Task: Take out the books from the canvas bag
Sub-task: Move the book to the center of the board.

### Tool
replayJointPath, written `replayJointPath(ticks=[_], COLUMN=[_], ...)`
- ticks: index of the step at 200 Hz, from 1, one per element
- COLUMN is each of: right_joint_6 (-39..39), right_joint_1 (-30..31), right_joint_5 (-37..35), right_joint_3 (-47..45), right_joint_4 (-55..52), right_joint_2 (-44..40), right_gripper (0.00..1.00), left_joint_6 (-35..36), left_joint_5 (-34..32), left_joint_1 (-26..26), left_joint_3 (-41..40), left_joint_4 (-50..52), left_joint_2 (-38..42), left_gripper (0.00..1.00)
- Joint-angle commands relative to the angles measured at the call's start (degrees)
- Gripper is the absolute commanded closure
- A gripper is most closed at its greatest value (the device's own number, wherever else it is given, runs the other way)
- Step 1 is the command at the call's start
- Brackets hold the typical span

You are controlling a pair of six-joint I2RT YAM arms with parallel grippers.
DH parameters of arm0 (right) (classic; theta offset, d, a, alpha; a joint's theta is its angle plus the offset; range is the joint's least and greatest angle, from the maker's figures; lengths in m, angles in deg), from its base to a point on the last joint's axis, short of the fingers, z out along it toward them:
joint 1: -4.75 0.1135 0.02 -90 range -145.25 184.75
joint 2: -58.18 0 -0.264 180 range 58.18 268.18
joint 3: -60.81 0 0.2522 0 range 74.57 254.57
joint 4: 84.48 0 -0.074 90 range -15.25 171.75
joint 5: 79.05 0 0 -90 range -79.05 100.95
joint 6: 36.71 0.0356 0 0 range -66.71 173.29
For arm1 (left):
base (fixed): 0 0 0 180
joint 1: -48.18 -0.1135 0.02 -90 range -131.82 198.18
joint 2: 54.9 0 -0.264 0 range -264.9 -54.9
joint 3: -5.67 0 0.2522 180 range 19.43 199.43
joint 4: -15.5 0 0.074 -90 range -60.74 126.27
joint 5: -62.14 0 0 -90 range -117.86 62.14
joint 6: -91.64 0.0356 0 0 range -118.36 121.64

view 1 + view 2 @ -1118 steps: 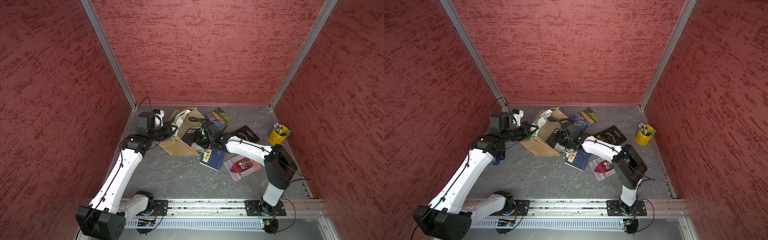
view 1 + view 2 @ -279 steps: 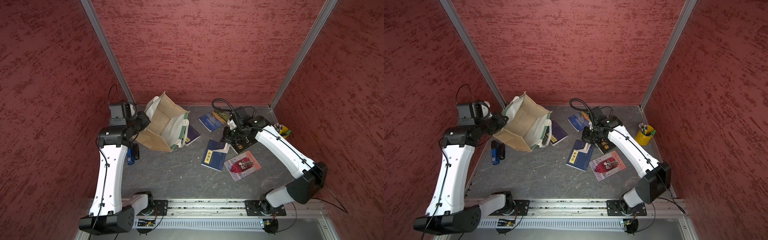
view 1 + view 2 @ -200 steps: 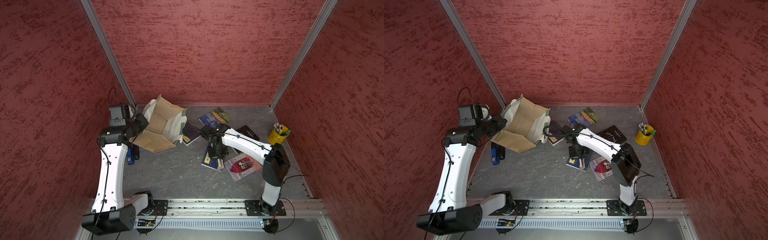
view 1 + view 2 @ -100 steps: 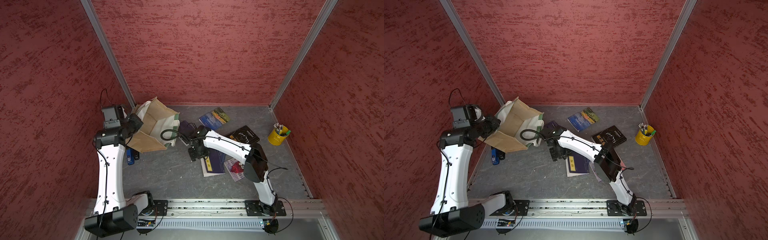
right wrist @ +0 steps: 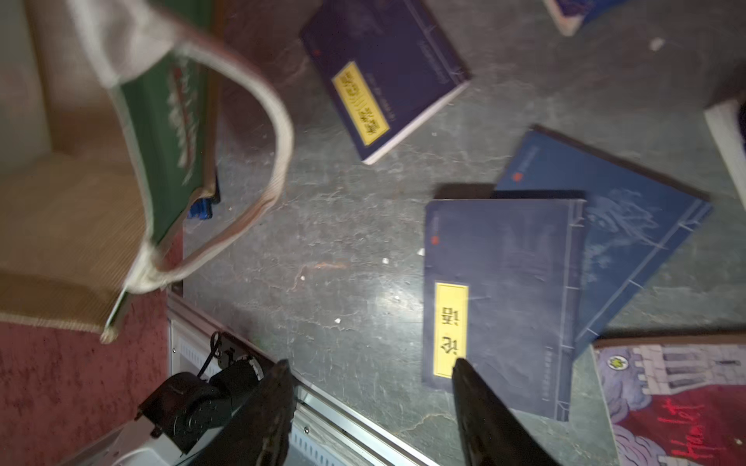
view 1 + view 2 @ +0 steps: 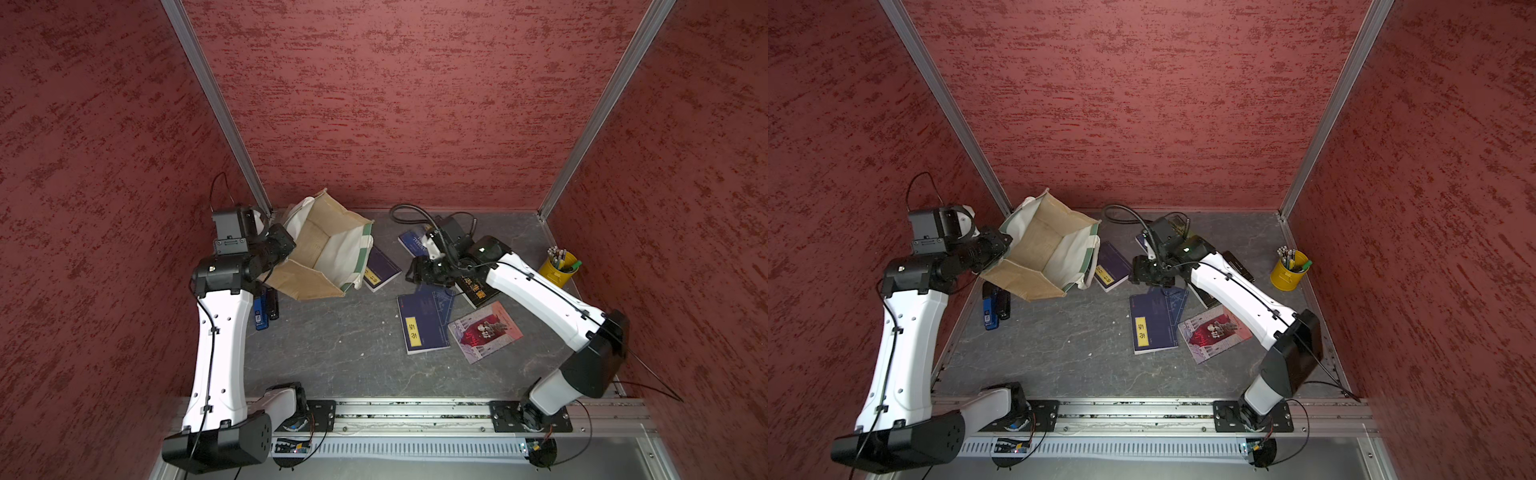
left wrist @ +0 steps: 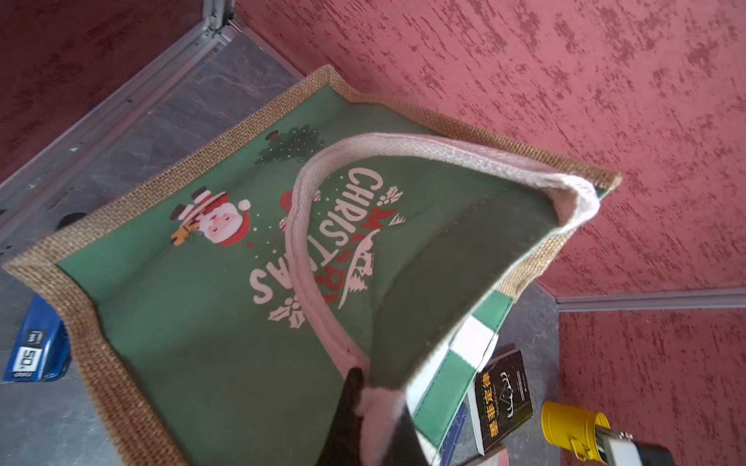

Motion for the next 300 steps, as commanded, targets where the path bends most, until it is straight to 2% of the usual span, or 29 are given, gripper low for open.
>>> replayJointPath(ticks=[1,22,53,145,179,228,251,300], right_joint_6=[4.78,4.92,1.85,1.03,0.23,-2.36,-5.46,-6.48], right_joint_1=[-4.88,-7.93,-8.32,-8.20,-7.62,-7.66,-7.66,-7.42], right_joint_5=[5.98,7.80,8.27,9.68,8.31,3.89,2.18,5.65], right_joint_3=[-12.21,-22.16,-28.74,-34.83,-34.87,-32.50,-29.77,-28.26], right_joint_4=[15.86,22.54,27.24,35.96,34.38,28.93,26.18,28.85], right_joint_2=[-4.35,-5.05,-0.62,5.94,4.17,0.88,2.25,7.80], right_gripper=[0.36,0.38,0.41,0.51,0.53,0.42,0.41,0.41], left_joint_6=[-1.02,-1.75,-2.57,-2.67,-2.31,-2.14,-2.07,-2.05], left_joint_5=[1.20,0.78,0.98,2.93,3.01,3.18,3.28,3.21], left_joint_1=[2.61,5.13,7.23,7.50,7.42,7.42,7.42,7.25], left_joint_3=[1.05,1.10,1.56,3.52,3.95,3.89,3.92,3.19], left_joint_4=[-2.43,-2.06,-1.50,0.48,0.73,0.56,0.56,0.71], left_joint_2=[1.46,1.46,1.28,0.76,0.50,0.41,0.53,1.36], left_gripper=[1.00,1.00,1.00,1.00,1.00,1.00,1.00,1.00])
